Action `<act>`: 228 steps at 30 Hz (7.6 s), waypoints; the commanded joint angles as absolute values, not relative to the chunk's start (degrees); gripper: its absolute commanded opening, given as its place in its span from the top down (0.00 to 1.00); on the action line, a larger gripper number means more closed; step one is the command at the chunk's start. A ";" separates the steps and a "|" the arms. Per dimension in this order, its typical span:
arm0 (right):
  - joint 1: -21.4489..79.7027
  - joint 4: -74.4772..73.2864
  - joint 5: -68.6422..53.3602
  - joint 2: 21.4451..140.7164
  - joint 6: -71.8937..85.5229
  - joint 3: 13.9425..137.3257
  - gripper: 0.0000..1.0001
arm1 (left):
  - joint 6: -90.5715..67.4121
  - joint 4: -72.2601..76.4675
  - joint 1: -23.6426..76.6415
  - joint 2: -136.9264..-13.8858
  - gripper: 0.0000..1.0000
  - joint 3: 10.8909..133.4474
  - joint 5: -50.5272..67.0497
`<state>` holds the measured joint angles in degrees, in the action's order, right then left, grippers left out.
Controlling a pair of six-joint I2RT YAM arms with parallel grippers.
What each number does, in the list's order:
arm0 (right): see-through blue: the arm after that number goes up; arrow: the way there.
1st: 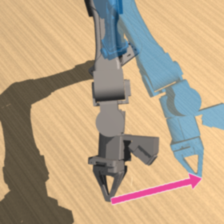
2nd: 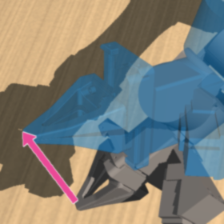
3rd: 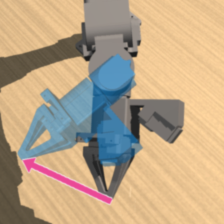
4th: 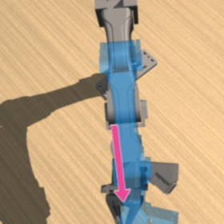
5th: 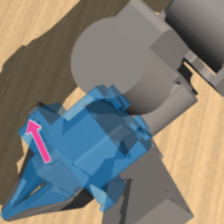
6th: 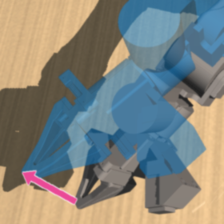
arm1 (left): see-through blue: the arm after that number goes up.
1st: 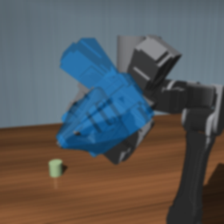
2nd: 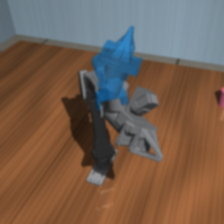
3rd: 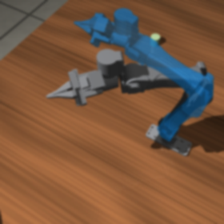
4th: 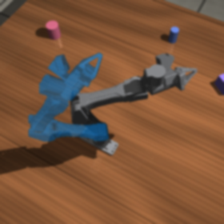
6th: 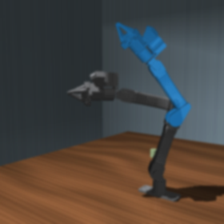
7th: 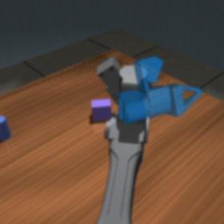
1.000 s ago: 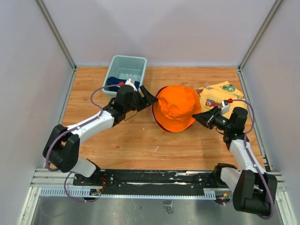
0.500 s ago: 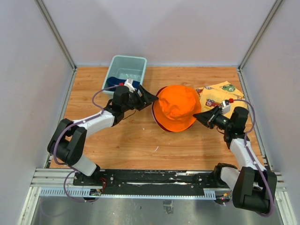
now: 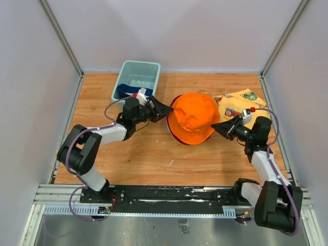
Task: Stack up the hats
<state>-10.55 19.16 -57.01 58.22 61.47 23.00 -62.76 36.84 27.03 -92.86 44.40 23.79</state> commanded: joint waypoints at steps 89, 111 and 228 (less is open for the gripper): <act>-6.94 4.25 -42.01 72.99 49.10 28.77 0.99 | -61.25 32.00 26.36 -93.81 0.99 39.21 20.63; -9.17 -4.92 -43.15 64.64 46.41 35.92 0.62 | -61.11 32.98 26.28 -95.74 0.99 44.17 24.06; -9.61 13.45 -46.43 44.25 68.50 18.48 0.47 | -59.97 27.25 25.51 -99.04 1.00 48.11 26.85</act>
